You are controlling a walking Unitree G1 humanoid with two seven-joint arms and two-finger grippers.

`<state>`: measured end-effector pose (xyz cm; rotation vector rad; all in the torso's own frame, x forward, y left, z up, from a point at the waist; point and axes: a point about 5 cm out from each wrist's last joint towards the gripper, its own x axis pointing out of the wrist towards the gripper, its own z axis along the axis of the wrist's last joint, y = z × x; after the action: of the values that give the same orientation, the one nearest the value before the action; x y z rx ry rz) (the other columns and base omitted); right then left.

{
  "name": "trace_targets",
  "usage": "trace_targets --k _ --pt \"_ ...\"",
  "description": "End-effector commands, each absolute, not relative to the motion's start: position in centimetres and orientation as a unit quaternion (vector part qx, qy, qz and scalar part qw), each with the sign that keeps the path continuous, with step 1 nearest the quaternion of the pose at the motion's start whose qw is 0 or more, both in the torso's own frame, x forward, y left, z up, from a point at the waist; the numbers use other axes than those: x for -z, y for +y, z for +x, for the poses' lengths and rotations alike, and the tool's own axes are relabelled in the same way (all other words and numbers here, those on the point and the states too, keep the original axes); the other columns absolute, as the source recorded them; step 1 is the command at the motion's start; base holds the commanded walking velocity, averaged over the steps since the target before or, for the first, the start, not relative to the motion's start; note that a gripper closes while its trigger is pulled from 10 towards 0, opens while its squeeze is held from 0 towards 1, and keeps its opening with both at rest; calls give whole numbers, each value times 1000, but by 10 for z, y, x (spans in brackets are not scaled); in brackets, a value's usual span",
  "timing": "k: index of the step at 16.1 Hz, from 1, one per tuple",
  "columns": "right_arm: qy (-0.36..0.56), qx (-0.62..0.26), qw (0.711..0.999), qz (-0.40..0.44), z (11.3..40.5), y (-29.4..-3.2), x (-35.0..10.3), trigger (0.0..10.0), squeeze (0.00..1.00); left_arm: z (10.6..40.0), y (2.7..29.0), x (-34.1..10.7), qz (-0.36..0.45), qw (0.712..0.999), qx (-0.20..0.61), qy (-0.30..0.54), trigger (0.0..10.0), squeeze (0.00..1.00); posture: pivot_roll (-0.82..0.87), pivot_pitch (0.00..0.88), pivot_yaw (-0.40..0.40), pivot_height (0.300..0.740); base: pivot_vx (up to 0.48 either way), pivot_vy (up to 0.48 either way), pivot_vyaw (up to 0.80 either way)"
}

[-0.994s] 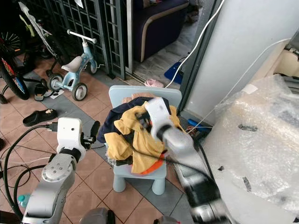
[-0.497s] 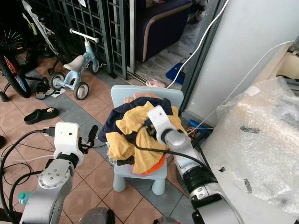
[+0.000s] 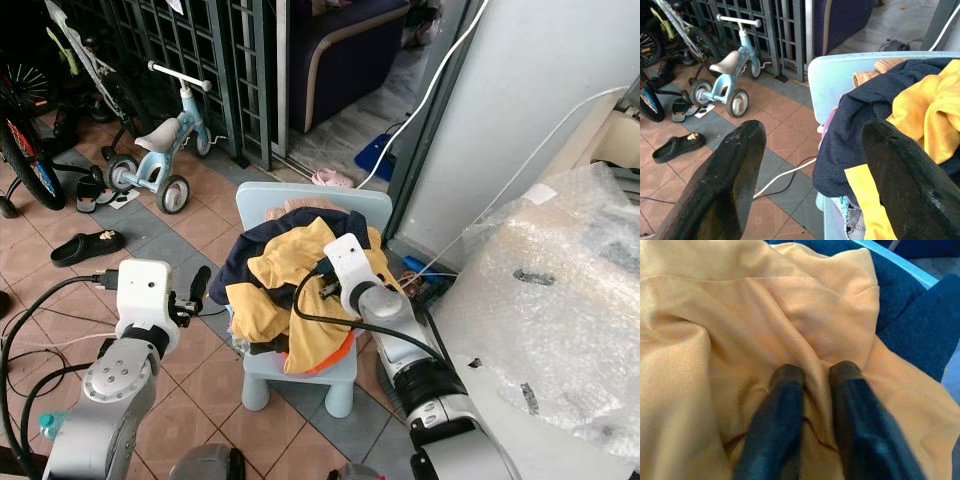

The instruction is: Clothes washing

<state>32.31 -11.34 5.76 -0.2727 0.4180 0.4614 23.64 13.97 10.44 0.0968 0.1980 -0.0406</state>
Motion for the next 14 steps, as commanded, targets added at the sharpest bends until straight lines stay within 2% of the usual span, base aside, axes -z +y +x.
trace_targets --k 1,8,11,14 --pt "204 -219 946 -123 326 -115 -59 0 0 238 140 -105 50 994 16 100 10000 0 71 21 -65 740 0 0 0" --pt "201 -212 955 -58 325 -108 -62 0 0 240 140 -105 48 994 10 99 10000 0 61 10 -68 740 0 0 0" --pt "58 -194 978 44 334 -99 -117 0 0 246 141 -105 49 995 2 91 10000 0 49 0 -64 740 0 0 0" --pt "-103 -188 975 50 344 -99 -198 0 0 259 142 -112 46 997 -13 66 10000 0 27 0 -56 740 0 0 0"
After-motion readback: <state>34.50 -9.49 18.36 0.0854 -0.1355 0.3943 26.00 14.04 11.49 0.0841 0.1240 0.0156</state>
